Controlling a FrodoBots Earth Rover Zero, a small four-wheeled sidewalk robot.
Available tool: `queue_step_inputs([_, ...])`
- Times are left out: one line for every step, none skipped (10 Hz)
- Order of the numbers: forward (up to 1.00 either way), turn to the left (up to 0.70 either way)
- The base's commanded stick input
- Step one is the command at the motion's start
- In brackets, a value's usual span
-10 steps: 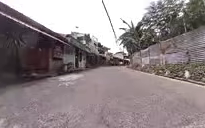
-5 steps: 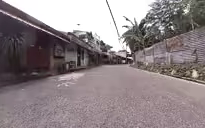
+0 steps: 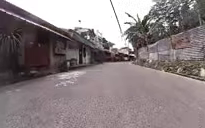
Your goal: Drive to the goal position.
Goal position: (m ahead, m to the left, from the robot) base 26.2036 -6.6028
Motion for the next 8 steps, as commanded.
queue_step_inputs([0.5, 0.07])
queue_step_inputs([0.5, 0.07])
queue_step_inputs([0.5, 0.07])
queue_step_inputs([0.5, 0.05])
queue_step_inputs([0.5, -0.31])
queue_step_inputs([0.5, -0.43])
queue_step_inputs([0.5, -0.24])
queue_step_inputs([0.5, -0.12])
